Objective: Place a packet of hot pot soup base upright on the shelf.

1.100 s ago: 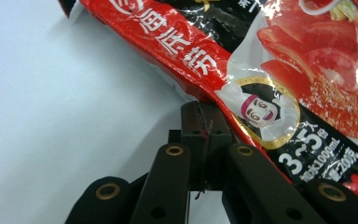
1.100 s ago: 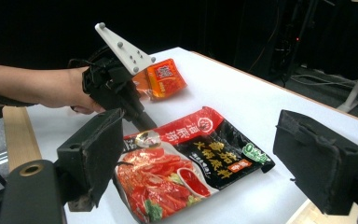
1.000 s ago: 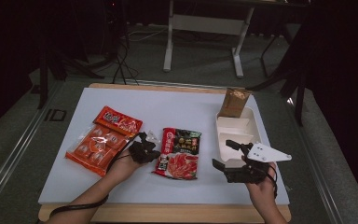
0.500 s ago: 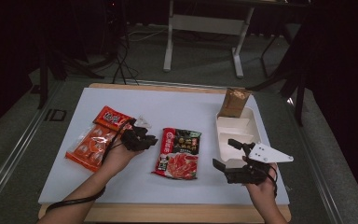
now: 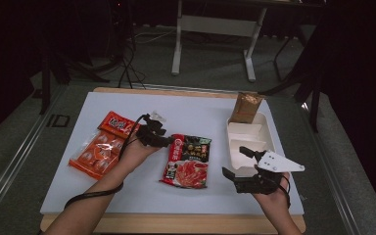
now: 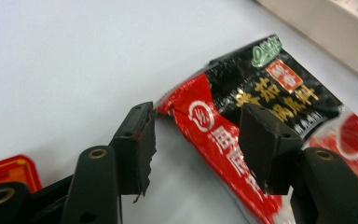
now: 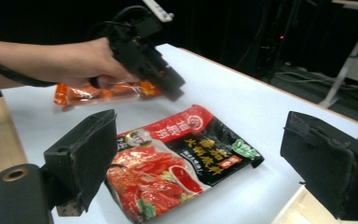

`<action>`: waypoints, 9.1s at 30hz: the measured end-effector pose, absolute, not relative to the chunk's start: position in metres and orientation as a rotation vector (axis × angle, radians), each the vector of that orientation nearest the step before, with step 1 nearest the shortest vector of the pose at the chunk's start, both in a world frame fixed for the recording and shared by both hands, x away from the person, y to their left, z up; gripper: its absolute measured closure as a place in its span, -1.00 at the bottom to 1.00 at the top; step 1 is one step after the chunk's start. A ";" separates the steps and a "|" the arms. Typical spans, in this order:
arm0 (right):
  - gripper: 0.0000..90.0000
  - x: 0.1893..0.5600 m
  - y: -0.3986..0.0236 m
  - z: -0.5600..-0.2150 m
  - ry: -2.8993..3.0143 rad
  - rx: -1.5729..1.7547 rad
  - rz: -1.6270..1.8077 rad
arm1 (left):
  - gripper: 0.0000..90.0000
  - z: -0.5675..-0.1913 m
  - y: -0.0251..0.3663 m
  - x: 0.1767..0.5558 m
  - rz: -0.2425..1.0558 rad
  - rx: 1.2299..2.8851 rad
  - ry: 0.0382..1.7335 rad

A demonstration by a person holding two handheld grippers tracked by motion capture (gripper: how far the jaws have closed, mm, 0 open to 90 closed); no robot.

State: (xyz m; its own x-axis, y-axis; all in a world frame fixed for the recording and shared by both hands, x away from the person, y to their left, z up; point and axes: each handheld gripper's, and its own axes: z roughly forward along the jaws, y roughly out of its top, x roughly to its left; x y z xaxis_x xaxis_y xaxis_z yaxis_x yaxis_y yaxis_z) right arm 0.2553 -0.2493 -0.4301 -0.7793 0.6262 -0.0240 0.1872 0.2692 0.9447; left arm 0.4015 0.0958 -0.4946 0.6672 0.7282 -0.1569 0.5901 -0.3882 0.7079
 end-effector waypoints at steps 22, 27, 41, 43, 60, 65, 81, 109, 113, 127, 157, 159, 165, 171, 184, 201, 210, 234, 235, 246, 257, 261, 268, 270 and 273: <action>-0.72 0.258 -0.250 -0.434 2.173 0.746 1.513 | 0.02 -0.540 0.073 0.432 0.131 2.131 1.148; -0.71 0.259 -0.249 -0.435 2.177 0.754 1.511 | 0.21 -0.540 0.070 0.432 0.124 2.147 1.138; -0.67 0.262 -0.249 -0.436 2.206 0.777 1.507 | 0.90 -0.532 0.061 0.425 0.110 2.153 1.139; -0.69 0.262 -0.250 -0.435 2.194 0.780 1.504 | 0.92 -0.528 0.064 0.422 0.112 2.133 1.127; -0.78 0.262 -0.252 -0.430 2.176 0.791 1.511 | 0.94 -0.483 0.067 0.391 0.196 2.047 1.013; -0.78 0.262 -0.254 -0.429 2.167 0.809 1.503 | 0.94 -0.471 0.067 0.380 0.203 2.021 0.976; -0.71 0.262 -0.256 -0.426 2.159 0.827 1.484 | 0.94 -0.431 0.061 0.333 0.274 1.926 0.829; 0.21 0.283 -0.234 -0.396 2.201 0.791 1.574 | 0.94 -0.402 0.075 0.316 0.164 1.636 0.659; 0.40 0.286 -0.225 -0.389 2.220 0.772 1.514 | 0.94 -0.400 0.074 0.314 0.173 1.633 0.655; 0.70 0.297 -0.228 -0.375 2.284 0.833 1.648 | 0.88 -0.403 0.083 0.318 0.131 1.653 0.636; 0.70 0.309 -0.257 -0.342 2.224 0.757 1.611 | -0.54 -0.402 0.097 0.311 0.092 1.740 0.637; 0.70 0.310 -0.258 -0.341 2.219 0.759 1.611 | -0.64 -0.404 0.101 0.311 0.095 1.744 0.642; 0.69 0.318 -0.264 -0.340 2.184 0.779 1.618 | -0.88 -0.409 0.111 0.310 0.095 1.736 0.661; 0.69 0.326 -0.273 -0.337 2.148 0.788 1.608 | -0.98 -0.420 0.116 0.304 0.126 1.787 0.653; 0.69 0.353 -0.298 -0.332 2.076 0.855 1.574 | -0.98 -0.455 0.121 0.293 0.147 1.821 0.633; 0.69 0.386 -0.321 -0.338 2.032 0.930 1.531 | -0.98 -0.489 0.144 0.281 0.118 1.827 0.731; 0.69 0.403 -0.336 -0.344 2.018 0.970 1.500 | -0.98 -0.498 0.155 0.276 0.143 1.807 0.756; 0.69 0.437 -0.348 -0.367 2.017 1.013 1.404 | -0.98 -0.506 0.155 0.277 0.135 1.798 0.751; 0.69 0.437 -0.349 -0.368 2.021 1.006 1.413 | -0.98 -0.507 0.155 0.277 0.128 1.794 0.753; 0.68 0.438 -0.349 -0.381 2.079 0.946 1.456 | -0.98 -0.509 0.157 0.278 0.119 1.786 0.767; 0.66 0.439 -0.351 -0.393 2.113 0.931 1.518 | -0.98 -0.510 0.158 0.279 0.113 1.783 0.775; 0.65 0.436 -0.359 -0.398 2.082 0.954 1.556 | -0.98 -0.512 0.157 0.279 0.111 1.787 0.779; 0.64 0.434 -0.366 -0.411 2.105 0.988 1.531 | -0.98 -0.512 0.158 0.279 0.111 1.787 0.779; 0.64 0.433 -0.367 -0.418 2.112 0.994 1.534 | -0.98 -0.512 0.158 0.279 0.113 1.785 0.780; 0.63 0.430 -0.372 -0.426 2.095 1.006 1.540 | -0.98 -0.512 0.158 0.279 0.113 1.787 0.782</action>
